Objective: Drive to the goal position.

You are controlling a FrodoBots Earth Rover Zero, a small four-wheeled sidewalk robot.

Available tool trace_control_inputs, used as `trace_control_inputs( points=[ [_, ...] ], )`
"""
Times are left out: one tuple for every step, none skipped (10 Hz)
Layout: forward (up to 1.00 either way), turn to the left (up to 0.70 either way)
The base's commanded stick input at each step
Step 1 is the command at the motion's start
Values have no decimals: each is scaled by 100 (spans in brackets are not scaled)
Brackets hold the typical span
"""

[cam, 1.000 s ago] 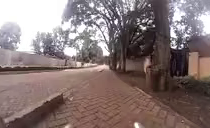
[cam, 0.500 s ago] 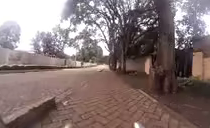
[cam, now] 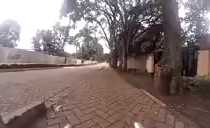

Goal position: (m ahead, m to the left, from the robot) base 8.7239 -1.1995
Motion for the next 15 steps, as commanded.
trace_control_inputs(
  points=[
    [50, -50],
    [50, -17],
    [50, 2],
    [50, 14],
    [50, 10],
    [50, 6],
    [50, 7],
    [50, 7],
    [50, 0],
    [50, 0],
    [50, 1],
    [50, 3],
    [50, 6],
    [50, 4],
    [50, 3]
  ],
)
